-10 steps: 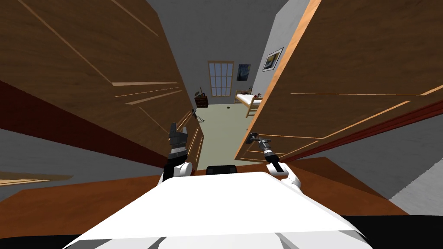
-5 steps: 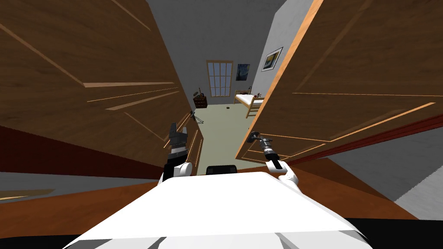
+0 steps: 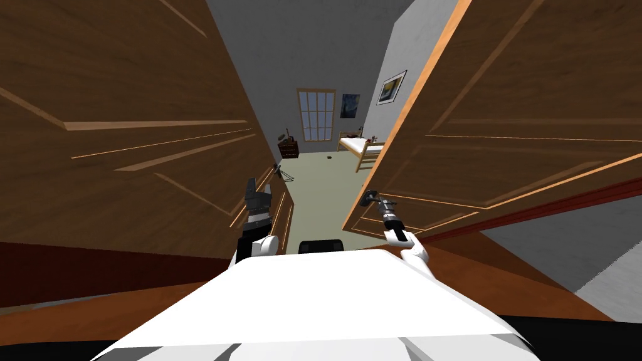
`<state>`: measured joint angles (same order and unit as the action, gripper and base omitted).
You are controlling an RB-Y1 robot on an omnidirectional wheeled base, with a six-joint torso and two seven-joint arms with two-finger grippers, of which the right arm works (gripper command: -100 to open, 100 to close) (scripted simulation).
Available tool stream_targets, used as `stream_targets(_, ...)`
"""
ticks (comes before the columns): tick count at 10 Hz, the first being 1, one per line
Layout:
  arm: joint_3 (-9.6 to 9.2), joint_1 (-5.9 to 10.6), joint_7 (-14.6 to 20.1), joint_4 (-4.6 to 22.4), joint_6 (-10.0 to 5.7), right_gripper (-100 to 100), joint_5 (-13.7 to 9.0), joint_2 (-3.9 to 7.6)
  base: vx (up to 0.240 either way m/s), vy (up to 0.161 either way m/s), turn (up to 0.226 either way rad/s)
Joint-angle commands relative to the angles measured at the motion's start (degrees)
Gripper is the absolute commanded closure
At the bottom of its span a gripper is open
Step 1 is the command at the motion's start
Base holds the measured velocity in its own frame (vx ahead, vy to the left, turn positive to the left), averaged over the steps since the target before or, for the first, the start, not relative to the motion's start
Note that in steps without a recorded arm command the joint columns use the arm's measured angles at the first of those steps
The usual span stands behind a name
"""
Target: Push the door open
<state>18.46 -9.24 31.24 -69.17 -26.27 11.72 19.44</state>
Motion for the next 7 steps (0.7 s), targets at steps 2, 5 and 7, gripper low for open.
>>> stream_targets(2,2.35,1.74,-1.84,0.44,2.03,100,-1.08,-0.16,0.147,0.045,-0.047)
stream_targets(5,4.37,4.08,-4.01,2.54,3.49,100,-2.24,-0.96,0.196,0.066,-0.054)
stream_targets(7,5.52,5.40,-5.24,3.74,4.31,100,-2.91,-1.41,0.216,0.037,-0.061)
